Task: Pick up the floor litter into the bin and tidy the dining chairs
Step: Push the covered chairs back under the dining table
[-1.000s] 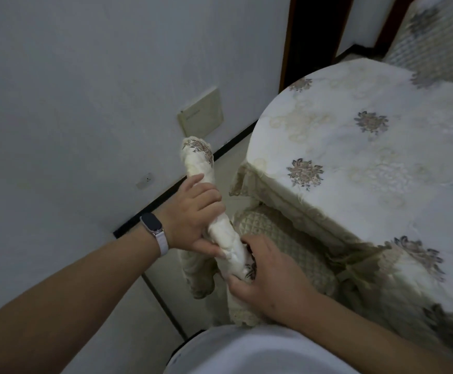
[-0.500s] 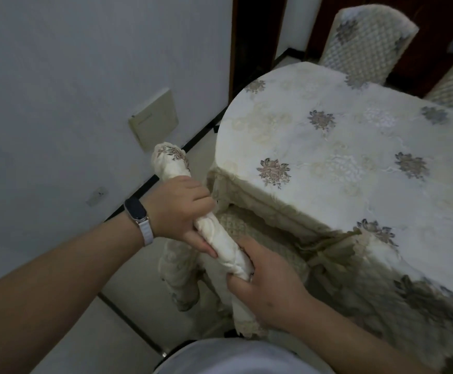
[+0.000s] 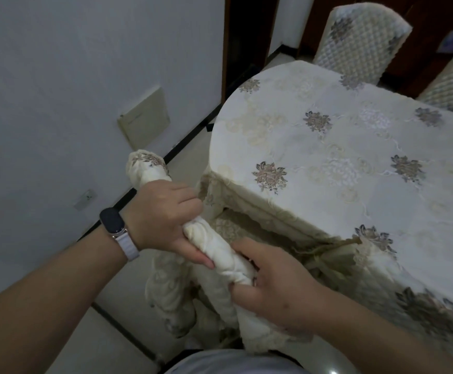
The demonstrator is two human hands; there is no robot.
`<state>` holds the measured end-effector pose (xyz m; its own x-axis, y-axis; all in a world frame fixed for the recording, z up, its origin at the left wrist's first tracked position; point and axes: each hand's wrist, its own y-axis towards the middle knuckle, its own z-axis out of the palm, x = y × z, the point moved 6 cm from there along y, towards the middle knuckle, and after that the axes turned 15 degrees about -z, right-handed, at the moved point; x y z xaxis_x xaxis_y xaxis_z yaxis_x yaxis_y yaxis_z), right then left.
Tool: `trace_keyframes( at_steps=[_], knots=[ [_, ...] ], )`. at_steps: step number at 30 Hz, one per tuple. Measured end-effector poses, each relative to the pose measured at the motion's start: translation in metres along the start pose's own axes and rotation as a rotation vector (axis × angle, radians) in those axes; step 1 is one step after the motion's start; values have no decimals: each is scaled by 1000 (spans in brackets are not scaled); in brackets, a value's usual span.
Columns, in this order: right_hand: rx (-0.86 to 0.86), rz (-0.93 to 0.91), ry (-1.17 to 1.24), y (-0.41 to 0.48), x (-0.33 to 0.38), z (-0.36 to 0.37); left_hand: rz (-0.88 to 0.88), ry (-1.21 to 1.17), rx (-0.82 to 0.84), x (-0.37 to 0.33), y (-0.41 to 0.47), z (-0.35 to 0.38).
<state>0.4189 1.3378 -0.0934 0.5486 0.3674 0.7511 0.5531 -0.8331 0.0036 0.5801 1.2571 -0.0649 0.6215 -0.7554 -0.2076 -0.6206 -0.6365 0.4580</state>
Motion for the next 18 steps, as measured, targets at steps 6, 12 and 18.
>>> trace_keyframes(
  at_steps=[6,12,18],
  knots=[
    [19,-36,-75,-1,6,-3,-18,-23,15,-3,-2,-3],
    [34,-74,-99,-6,12,1,-20,-29,30,-8,-10,-6],
    [76,-94,-77,-7,16,-5,-63,-67,4,-12,-16,-13]
  ],
)
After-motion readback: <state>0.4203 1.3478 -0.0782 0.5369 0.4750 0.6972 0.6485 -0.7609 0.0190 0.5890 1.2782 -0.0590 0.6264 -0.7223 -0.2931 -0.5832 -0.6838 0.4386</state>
